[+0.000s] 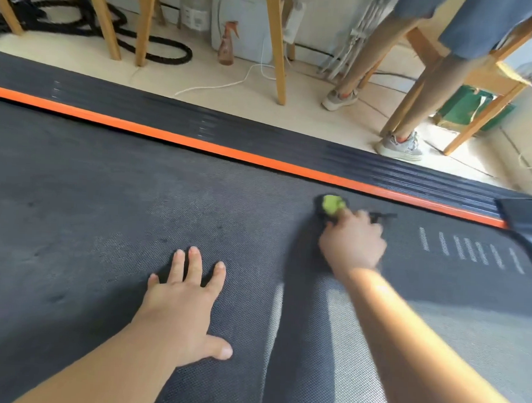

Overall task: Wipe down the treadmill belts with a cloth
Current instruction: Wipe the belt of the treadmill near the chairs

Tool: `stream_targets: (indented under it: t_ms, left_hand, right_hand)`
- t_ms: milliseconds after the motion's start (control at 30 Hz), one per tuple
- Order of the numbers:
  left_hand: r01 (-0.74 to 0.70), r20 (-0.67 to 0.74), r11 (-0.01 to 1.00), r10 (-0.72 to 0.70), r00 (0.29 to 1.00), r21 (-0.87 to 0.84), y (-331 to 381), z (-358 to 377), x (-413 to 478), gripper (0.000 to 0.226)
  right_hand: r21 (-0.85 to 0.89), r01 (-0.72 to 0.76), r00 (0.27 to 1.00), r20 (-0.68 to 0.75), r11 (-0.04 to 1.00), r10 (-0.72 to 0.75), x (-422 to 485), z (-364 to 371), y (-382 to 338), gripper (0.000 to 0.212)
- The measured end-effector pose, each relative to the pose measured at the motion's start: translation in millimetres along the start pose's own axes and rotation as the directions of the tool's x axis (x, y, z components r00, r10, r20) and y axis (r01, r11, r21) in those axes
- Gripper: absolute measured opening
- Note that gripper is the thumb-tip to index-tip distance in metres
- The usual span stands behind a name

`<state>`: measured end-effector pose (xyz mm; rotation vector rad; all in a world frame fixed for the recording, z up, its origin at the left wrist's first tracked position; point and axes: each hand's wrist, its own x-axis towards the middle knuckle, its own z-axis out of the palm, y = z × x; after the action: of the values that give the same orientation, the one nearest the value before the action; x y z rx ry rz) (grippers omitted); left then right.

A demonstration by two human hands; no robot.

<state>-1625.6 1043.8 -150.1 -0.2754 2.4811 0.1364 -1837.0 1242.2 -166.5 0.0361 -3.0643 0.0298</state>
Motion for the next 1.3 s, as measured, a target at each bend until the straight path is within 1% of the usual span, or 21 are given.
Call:
stream_targets:
  t_ms: [67,167,233,300,400,467,500,567,667,733,767,800,833,900,933,1000,1067,1133,1167,1233,1300]
  left_hand:
    - [0.003,-0.005,1.0,-0.003,1.0,0.007,-0.7,-0.6,-0.8,0.133]
    - [0.003,-0.003,0.999,-0.003,1.0,0.038,-2.0,-1.0,0.2,0.133]
    - [0.002,0.002,0.998,-0.002,1.0,0.061,-1.7,0.3,0.0,0.134]
    - [0.006,-0.005,0.998,-0.006,1.0,0.062,-1.9,1.9,0.7,0.134]
    - [0.005,-0.016,0.999,-0.004,1.0,0.045,-2.1,2.2,0.4,0.134]
    - [0.002,-0.02,0.999,-0.001,1.0,0.039,-2.0,2.3,-0.5,0.134]
    - [0.003,-0.021,0.999,-0.002,1.0,0.038,-2.3,2.6,-0.5,0.134]
    - [0.0,-0.02,0.999,0.001,1.0,0.038,-3.0,2.2,0.0,0.134]
    - [-0.003,-0.014,0.999,0.003,1.0,0.033,-3.0,1.6,0.8,0.134]
    - [0.001,-0.016,1.0,-0.001,1.0,0.03,-3.3,1.7,0.9,0.134]
    - [0.004,-0.01,1.0,-0.004,1.0,0.027,-3.4,2.0,0.8,0.135]
    - [0.005,-0.004,1.0,-0.005,1.0,0.029,-3.0,1.6,0.9,0.135]
    - [0.004,-0.003,0.999,-0.004,1.0,0.033,-2.5,1.5,1.1,0.136]
    - [0.006,-0.009,0.999,-0.005,1.0,0.036,-2.3,1.7,1.1,0.136]
    - [0.005,-0.01,0.999,-0.005,1.0,0.034,-2.0,2.1,1.3,0.136]
    - [0.006,-0.011,1.0,-0.006,1.0,0.03,-2.3,2.0,0.9,0.136]
    - [0.003,-0.011,1.0,-0.003,1.0,0.02,-2.5,2.0,0.6,0.136]
    - [0.005,-0.013,1.0,-0.005,1.0,0.006,-2.7,1.6,-0.4,0.136]
    - [0.005,-0.013,1.0,-0.005,1.0,0.002,-2.4,1.4,-0.7,0.135]
    - [0.002,-0.014,1.0,-0.002,1.0,-0.001,-2.1,1.5,-0.1,0.134]
    - [-0.005,-0.015,1.0,0.005,1.0,-0.003,-3.3,2.2,1.4,0.134]
  right_hand:
    - [0.005,0.278,0.956,-0.096,0.961,-0.276,-48.1,4.1,-30.2,0.023]
    - [0.067,0.727,0.685,-0.136,0.683,-0.716,-92.1,4.9,-9.9,0.019]
    - [0.085,0.842,0.539,-0.101,0.533,-0.836,-68.1,2.7,31.4,0.024]
    - [-0.022,0.771,0.631,-0.118,0.637,-0.767,-24.8,5.5,72.7,0.03]
    - [-0.024,0.197,0.971,-0.134,0.98,-0.198,28.1,1.4,118.5,0.035]
    - [0.044,-0.203,0.975,-0.079,0.978,0.206,35.8,-2.1,122.3,0.035]
    - [0.037,-0.289,0.955,-0.054,0.956,0.291,31.4,-2.4,113.1,0.035]
    - [0.035,-0.257,0.965,-0.052,0.966,0.259,15.4,1.3,80.8,0.033]
    - [-0.006,0.193,0.968,-0.159,0.981,-0.192,-27.8,14.6,49.9,0.023]
    - [-0.028,0.572,0.806,-0.165,0.82,-0.568,-37.9,14.1,67.0,0.022]
    - [-0.035,0.688,0.714,-0.146,0.725,-0.684,-28.1,9.5,81.3,0.025]
    - [-0.051,0.7,0.703,-0.124,0.712,-0.7,-16.4,5.7,94.0,0.027]
    - [-0.068,0.621,0.771,-0.125,0.781,-0.624,-4.8,3.1,104.3,0.029]
    - [0.022,0.192,0.973,-0.138,0.981,-0.187,12.7,1.9,110.0,0.032]
    - [0.097,-0.034,0.993,-0.109,0.995,0.045,13.8,1.0,99.4,0.034]
    - [0.121,-0.228,0.972,-0.034,0.966,0.234,-1.3,-2.3,55.0,0.036]
    - [0.083,-0.108,0.994,0.011,0.991,0.108,-33.4,-1.7,-0.6,0.032]
    - [0.081,0.207,0.977,-0.062,0.975,-0.202,-76.7,5.4,-48.7,0.022]
    - [0.073,0.395,0.914,-0.13,0.916,-0.384,-98.6,11.0,-61.4,0.017]
    - [0.082,0.741,0.669,-0.179,0.666,-0.722,-105.0,16.2,-61.0,0.018]
    - [0.08,0.875,0.483,-0.179,0.477,-0.857,-64.4,17.6,-40.1,0.027]
